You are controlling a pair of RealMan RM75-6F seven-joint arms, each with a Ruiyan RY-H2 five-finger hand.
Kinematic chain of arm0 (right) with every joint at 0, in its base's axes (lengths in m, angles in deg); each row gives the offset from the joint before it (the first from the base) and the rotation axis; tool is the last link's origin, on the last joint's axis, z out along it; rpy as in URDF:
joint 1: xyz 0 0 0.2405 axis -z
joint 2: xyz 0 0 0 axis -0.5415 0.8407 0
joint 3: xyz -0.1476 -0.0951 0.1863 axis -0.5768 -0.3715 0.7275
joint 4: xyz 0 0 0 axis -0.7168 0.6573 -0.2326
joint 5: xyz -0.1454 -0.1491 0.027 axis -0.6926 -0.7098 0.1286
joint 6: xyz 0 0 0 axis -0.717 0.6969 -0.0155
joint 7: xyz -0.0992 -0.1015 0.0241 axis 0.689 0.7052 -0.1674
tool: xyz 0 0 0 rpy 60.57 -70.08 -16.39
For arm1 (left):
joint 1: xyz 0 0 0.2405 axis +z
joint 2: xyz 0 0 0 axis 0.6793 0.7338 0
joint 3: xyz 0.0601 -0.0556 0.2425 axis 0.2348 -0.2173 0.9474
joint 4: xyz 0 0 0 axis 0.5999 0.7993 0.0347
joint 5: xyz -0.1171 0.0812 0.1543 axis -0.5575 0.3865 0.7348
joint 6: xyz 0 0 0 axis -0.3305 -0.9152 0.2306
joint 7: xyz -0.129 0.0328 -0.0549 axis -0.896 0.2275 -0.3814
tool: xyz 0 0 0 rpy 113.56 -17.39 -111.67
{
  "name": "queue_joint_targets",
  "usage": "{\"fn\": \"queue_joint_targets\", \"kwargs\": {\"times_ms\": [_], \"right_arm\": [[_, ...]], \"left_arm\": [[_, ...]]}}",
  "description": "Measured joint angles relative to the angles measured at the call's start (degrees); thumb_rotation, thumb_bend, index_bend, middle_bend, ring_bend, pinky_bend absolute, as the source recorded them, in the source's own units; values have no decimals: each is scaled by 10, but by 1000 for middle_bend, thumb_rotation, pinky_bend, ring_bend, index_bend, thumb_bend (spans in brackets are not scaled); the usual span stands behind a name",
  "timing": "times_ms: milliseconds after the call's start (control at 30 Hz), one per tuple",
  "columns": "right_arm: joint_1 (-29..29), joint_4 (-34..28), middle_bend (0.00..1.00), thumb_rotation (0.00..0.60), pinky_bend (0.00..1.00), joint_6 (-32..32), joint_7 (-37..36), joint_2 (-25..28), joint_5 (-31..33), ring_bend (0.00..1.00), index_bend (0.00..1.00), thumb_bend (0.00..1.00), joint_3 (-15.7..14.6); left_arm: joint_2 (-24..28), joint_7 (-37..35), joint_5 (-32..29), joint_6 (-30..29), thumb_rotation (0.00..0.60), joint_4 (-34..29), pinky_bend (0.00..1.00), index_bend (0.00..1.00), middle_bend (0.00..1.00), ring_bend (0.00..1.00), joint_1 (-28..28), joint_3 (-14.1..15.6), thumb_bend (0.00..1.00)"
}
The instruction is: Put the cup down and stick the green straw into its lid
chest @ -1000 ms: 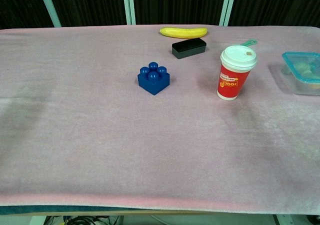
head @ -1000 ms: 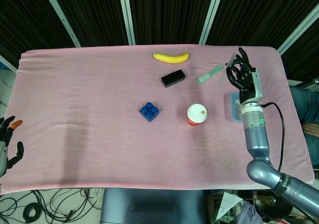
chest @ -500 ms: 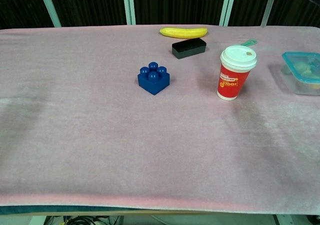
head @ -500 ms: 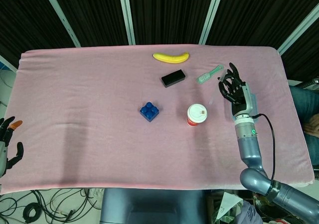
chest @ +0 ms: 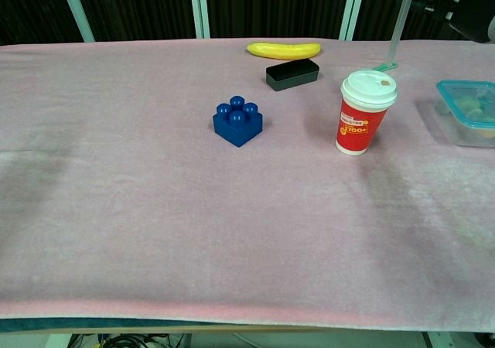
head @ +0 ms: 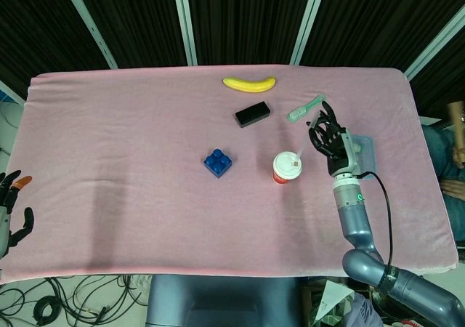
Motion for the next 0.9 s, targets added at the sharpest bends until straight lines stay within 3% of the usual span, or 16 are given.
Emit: {"fn": "queue_joint_targets", "kwargs": {"times_ms": [900], "right_arm": [[-2,27,0,600,181,-9,-3,-17,-4,1,638,346,-8]], "left_arm": [[1,0,0,0,600,-1,0,201,92,23,0,0,581]]}}
